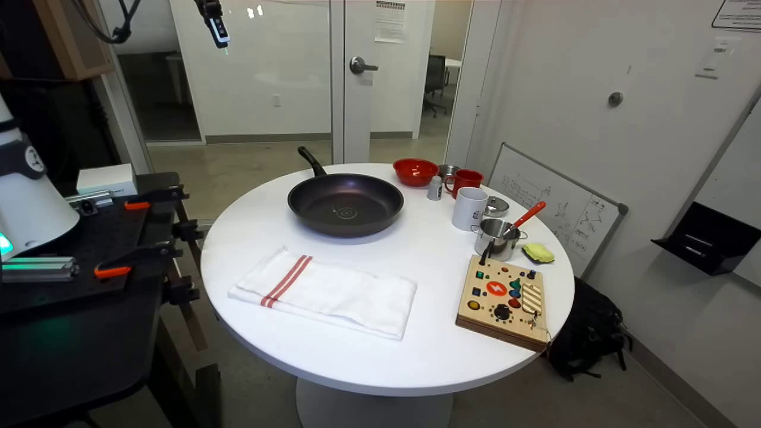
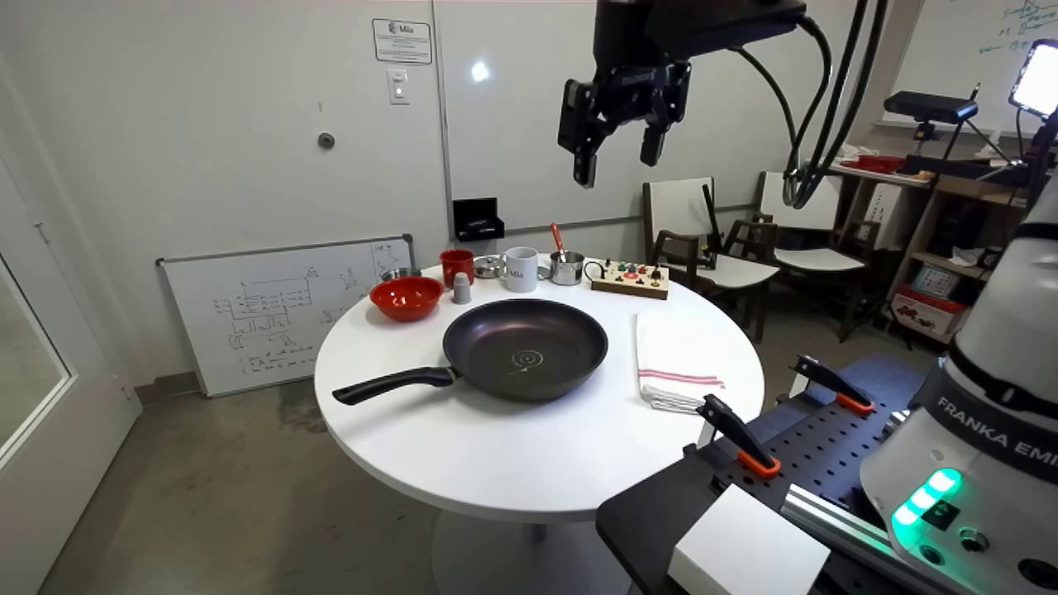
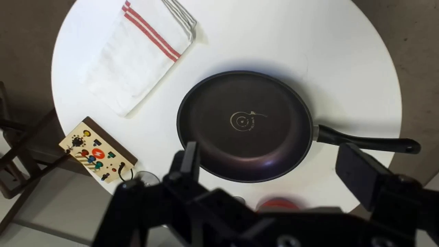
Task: Pick up the kitchen towel and wipe the pan
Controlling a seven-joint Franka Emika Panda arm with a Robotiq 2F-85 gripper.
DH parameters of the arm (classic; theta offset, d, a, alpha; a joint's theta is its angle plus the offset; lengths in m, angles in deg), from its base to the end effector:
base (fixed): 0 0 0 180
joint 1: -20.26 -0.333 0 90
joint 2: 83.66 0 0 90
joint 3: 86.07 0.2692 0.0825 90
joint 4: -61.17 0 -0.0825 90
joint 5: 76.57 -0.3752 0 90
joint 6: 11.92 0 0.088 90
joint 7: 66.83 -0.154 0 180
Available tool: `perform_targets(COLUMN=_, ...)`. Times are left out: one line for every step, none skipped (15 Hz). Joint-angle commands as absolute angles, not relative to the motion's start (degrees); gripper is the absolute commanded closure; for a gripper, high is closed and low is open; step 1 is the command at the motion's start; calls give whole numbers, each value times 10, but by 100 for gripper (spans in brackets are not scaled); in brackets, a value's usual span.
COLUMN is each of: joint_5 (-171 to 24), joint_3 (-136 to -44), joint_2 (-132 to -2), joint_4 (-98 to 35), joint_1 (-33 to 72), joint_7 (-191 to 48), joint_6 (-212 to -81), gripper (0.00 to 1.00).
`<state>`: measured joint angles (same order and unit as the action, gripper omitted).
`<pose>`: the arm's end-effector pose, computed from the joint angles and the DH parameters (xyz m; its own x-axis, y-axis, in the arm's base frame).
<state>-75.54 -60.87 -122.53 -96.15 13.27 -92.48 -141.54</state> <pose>0.3395 0.1734 0.3359 0.9660 0.0787 0.2462 0.0303 -0.9804 0.1946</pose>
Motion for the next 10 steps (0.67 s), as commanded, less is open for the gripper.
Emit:
perform_targets(joint_5=-710, joint_3=-618, joint_2=-1209, joint_4=-977, joint_1=148, joint_7=-921, joint_6=-1441, gripper=0)
perform_targets(joint_5=-697, joint_3=-620, joint_2=-1206, joint_4=-984, joint_1=154, joint_7=-919, joint_6=-1452, gripper=0)
perform_targets(joint_5=-682, joint_3=-625, joint_2=-1204, joint_4=-995, joint_1=161, joint_7=-916, joint_6=-1468, gripper=0)
perform_targets(joint_5=-666, joint_3=-627, joint_2=-1181, joint_4=-979, joint_1=173, joint_7=-912, joint_6=-1488, gripper=0)
perform_targets(joint_5=-649, joint_3=-630, joint_2=-1170, joint_4=-984, joint_1=188, joint_7=-916, joint_6=-1508, gripper=0)
perform_targets(joint_5=-634, joint_3=-631, joint_2=-1157, joint_4=-984, joint_1=203, joint_7=-922, joint_6=-1529, gripper=0)
perform_targets(joint_5=-624, joint_3=-638, joint_2=-1139, joint_4=-985, joint_1=217, joint_7=-925, joint_6=-1555, gripper=0)
perform_targets(joint_5=-612, joint_3=-641, joint_2=-1121, joint_4=-985, joint_1=235, joint_7=-929, joint_6=-1576, gripper=0)
perform_targets(joint_5=-604, joint_3=-644, joint_2=-1100, joint_4=-986, joint_1=253, joint_7=-938, joint_6=-1589, gripper=0)
perform_targets(joint_5=-595, joint_3=-650, joint_2=-1076, joint_4=-986, joint_1=273, joint_7=-946, joint_6=-1601, gripper=0)
